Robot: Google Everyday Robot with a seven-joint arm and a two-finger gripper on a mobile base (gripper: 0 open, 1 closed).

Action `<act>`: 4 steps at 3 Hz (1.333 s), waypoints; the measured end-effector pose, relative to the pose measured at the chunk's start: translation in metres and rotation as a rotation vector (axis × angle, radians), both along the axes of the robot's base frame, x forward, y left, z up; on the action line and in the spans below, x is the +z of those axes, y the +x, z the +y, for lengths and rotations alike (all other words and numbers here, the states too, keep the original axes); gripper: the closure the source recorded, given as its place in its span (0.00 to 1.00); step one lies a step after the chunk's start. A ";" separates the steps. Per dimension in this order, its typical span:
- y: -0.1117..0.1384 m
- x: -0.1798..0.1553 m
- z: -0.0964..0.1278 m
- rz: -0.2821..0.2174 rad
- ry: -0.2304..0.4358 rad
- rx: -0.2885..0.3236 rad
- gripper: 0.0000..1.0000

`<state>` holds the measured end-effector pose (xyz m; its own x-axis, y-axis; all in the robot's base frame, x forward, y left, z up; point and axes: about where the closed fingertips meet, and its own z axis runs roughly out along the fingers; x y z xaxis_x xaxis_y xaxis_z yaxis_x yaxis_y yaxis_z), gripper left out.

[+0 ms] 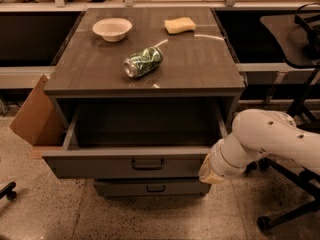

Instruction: Close top drawer

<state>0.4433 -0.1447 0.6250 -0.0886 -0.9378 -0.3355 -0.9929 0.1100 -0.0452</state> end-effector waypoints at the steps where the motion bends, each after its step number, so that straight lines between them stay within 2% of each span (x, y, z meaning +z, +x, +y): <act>1: 0.025 -0.010 -0.005 -0.063 0.009 0.017 1.00; 2: 0.053 -0.018 -0.010 -0.130 0.014 0.032 1.00; 3: 0.084 -0.024 -0.003 -0.174 0.021 0.044 1.00; 4: 0.085 -0.025 -0.004 -0.179 0.023 0.040 1.00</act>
Offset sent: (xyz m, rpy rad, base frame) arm 0.0881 -0.0159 -0.0268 0.0195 -0.2117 0.0469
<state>0.5279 -0.1483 0.6004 0.0116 -0.9313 -0.3639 -0.9729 0.0735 -0.2192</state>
